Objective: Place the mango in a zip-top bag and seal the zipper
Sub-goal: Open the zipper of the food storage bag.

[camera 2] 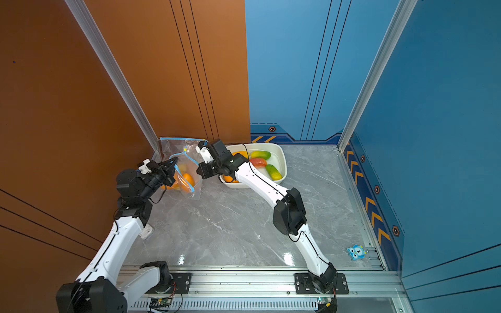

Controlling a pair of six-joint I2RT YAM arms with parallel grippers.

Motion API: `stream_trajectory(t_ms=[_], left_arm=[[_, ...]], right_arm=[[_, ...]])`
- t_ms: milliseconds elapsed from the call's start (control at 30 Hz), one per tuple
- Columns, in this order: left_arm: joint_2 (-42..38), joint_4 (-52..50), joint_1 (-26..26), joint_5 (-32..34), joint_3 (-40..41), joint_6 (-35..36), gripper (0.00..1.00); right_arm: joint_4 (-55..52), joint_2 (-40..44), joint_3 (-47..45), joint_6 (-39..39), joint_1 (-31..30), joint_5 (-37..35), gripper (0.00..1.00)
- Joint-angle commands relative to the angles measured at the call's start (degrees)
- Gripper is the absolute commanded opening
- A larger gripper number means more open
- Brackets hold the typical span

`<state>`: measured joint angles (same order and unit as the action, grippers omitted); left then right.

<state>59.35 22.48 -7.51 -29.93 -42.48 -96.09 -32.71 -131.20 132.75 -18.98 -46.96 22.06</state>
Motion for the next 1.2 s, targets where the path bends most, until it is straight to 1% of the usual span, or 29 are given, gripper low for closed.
stream_trajectory(t_ms=[0, 67, 100, 167, 200, 233, 300, 333, 400, 500, 533, 567, 633, 667, 700, 733, 767, 833, 900, 967, 1033, 1100, 1133, 1167], left_arm=[[-0.6, 0.9, -1.2, 1.3, 0.9, 5.6, 0.00], [-0.8, 1.0, -1.8, 0.9, 1.5, 7.6, 0.00], [-1.3, 1.0, -2.0, 1.0, 1.9, 8.4, 0.00], [-3.0, 1.0, -3.0, 1.8, 2.9, 9.7, 0.00], [-4.0, 1.0, -3.6, 1.8, 3.4, 10.4, 0.00], [-5.1, 1.0, -4.4, 1.8, 3.7, 11.2, 0.00], [-6.8, 0.9, -5.8, 1.9, 4.4, 12.8, 0.00], [-7.3, 0.9, -6.5, 1.6, 4.6, 13.2, 0.00], [-7.9, 1.1, -7.7, 0.6, 4.5, 13.6, 0.00], [-8.6, 1.0, -8.3, -0.3, 3.8, 14.7, 0.00], [-8.6, 0.9, -8.2, -0.5, 3.3, 15.1, 0.00], [-8.4, 1.0, -8.0, -0.7, 2.8, 15.4, 0.00], [-8.0, 1.0, -7.2, -1.4, 1.5, 16.2, 0.00], [-7.7, 0.9, -6.9, -1.7, 1.0, 16.4, 0.00], [-7.5, 0.9, -6.5, -2.2, 0.5, 16.6, 0.00], [-7.3, 1.0, -6.1, -2.6, -0.1, 17.2, 0.00], [-7.2, 0.9, -5.9, -3.1, -0.6, 18.2, 0.00], [-7.0, 0.9, -5.4, -3.9, -1.3, 18.8, 0.00], [-6.1, 0.2, -5.0, -5.4, -2.4, 20.7, 0.00], [-5.1, -1.9, -3.9, -6.0, -3.0, 23.0, 0.00], [-4.1, -1.9, -2.4, -5.9, -2.1, 24.5, 0.00], [-3.1, -1.9, -1.2, -5.5, -1.4, 26.1, 0.00], [-2.5, -2.0, -0.5, -5.3, -1.1, 26.6, 0.00], [-1.9, -2.0, 0.0, -5.0, -0.9, 27.2, 0.00]], right_arm=[[-2.1, 6.1, 4.3, -2.6, -1.3, -1.1, 0.00], [-2.8, 7.2, 7.0, -3.1, -2.7, -1.8, 0.00], [-3.3, 7.3, 7.9, -3.4, -2.6, -1.8, 0.00], [-6.9, 7.4, 10.4, -6.3, -1.6, -2.8, 0.00], [-7.2, 8.7, 9.6, -6.8, -1.5, 0.1, 0.00], [-6.5, 10.3, 8.2, -6.5, -2.0, 0.9, 0.00], [-6.5, 13.9, 5.8, -3.5, -3.2, -4.5, 0.00], [-6.2, 15.6, 5.0, -3.2, -3.4, -5.5, 0.00], [-4.6, 19.0, 3.0, -1.9, -3.4, -5.2, 0.00], [-2.1, 22.7, -1.5, -0.8, -2.5, -13.4, 0.00], [-2.1, 22.3, -2.5, -1.4, -1.5, -13.4, 0.01], [-2.7, 21.5, -2.8, -2.2, -0.4, -11.9, 0.05], [-3.2, 19.0, -3.8, -5.2, 1.6, -5.5, 0.11], [-3.2, 17.9, -4.2, -5.8, 1.8, -3.6, 0.17], [-3.2, 16.5, -4.3, -6.0, 1.7, -2.0, 0.22], [-3.3, 15.3, -4.0, -6.0, 1.5, -0.4, 0.23], [-3.3, 14.6, -4.1, -5.6, 1.5, 1.6, 0.28], [-3.3, 14.0, -3.9, -5.1, 1.8, 4.5, 0.44], [-3.3, 15.4, -5.7, -2.8, 2.9, 4.4, 0.62], [-3.0, 18.0, -9.4, -0.7, 4.6, 3.2, 0.68], [0.3, 22.5, -15.7, 1.6, 6.3, 4.8, 0.72], [4.4, 27.3, -22.4, 4.1, 9.5, 6.2, 0.75], [6.0, 29.2, -25.2, 4.5, 10.8, 3.9, 0.77], [6.8, 30.4, -27.1, 4.4, 12.1, 2.8, 0.77]])
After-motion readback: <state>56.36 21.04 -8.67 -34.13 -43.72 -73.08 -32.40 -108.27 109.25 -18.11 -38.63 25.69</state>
